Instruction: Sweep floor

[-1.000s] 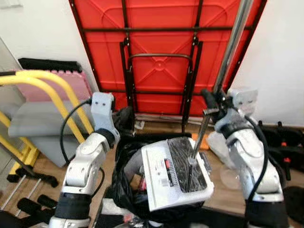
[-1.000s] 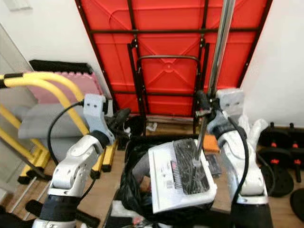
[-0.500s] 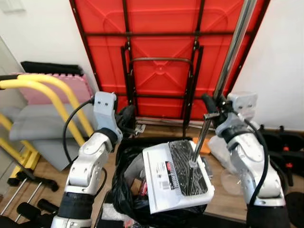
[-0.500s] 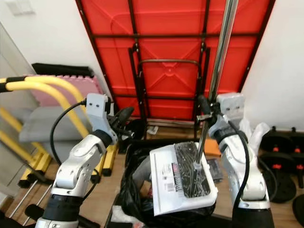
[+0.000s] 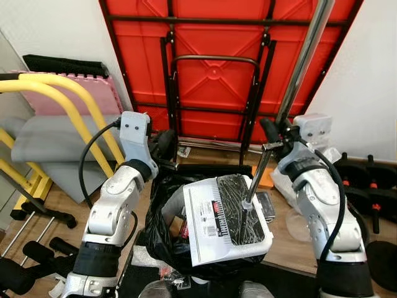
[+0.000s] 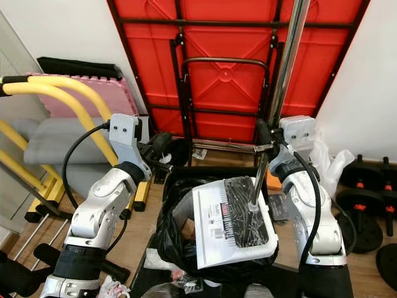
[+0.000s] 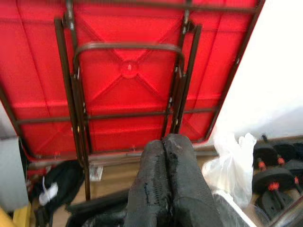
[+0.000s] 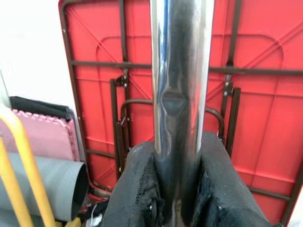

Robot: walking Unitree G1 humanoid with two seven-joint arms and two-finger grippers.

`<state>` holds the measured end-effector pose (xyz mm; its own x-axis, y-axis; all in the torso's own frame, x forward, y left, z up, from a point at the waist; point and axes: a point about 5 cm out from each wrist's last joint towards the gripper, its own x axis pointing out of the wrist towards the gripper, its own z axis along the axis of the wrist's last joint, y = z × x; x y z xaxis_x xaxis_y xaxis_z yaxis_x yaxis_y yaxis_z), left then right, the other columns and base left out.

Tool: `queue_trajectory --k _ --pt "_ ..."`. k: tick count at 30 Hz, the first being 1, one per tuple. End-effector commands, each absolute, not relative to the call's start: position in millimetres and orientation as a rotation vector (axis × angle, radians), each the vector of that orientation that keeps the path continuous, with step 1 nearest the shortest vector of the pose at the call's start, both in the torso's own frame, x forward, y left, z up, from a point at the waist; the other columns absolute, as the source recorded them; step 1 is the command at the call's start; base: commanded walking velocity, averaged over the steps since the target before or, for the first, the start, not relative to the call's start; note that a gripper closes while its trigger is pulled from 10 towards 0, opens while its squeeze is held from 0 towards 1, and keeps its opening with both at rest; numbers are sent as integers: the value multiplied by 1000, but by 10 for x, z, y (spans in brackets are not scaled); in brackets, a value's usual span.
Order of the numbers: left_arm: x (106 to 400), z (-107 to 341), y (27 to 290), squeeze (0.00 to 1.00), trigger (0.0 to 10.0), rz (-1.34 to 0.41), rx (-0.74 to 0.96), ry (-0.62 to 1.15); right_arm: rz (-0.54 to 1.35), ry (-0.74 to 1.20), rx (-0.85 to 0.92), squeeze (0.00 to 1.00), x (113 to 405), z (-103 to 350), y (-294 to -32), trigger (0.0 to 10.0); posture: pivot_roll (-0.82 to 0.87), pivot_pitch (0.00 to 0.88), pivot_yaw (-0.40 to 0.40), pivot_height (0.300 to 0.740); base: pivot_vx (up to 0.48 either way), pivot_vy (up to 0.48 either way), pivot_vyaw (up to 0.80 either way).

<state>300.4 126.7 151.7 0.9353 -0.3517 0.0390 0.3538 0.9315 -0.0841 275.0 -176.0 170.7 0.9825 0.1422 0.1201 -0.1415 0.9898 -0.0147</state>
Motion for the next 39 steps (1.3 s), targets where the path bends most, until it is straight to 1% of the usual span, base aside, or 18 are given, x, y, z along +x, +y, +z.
queue_trajectory --k 1,5,10,22,26,33,35,39 --pt "3014 1507 1295 0 10000 -352 -95 -25 151 -187 -21 0 2722 1844 -1746 10000 -22 0 -7 740 0 0 0" --pt "3017 1489 1321 0 10000 -331 -84 -16 146 -180 -22 0 2699 1821 -1762 10000 -21 0 -8 740 0 0 0" --pt "3026 1404 1343 0 10000 -282 -56 49 134 -167 -24 0 2672 1790 -1781 10000 -20 0 -5 740 0 0 0" --pt "3019 1333 1330 0 10000 -294 -61 81 109 -148 -17 0 2691 1747 -1795 10000 -16 0 4 740 0 0 0" --pt "3017 1320 1335 0 10000 -294 -58 89 109 -138 -12 0 2695 1723 -1779 10000 -13 0 10 740 0 0 -800" --pt "3027 1324 1339 0 10000 -294 -53 94 111 -129 -16 0 2705 1716 -1775 10000 -12 0 11 740 0 0 0" --pt "3029 1325 1339 0 10000 -295 -52 94 114 -133 -6 0 2706 1718 -1773 10000 -10 0 10 740 0 0 -800" --pt "3030 1325 1337 0 10000 -296 -50 94 116 -138 -1 0 2706 1720 -1773 10000 -9 0 9 740 0 0 0"
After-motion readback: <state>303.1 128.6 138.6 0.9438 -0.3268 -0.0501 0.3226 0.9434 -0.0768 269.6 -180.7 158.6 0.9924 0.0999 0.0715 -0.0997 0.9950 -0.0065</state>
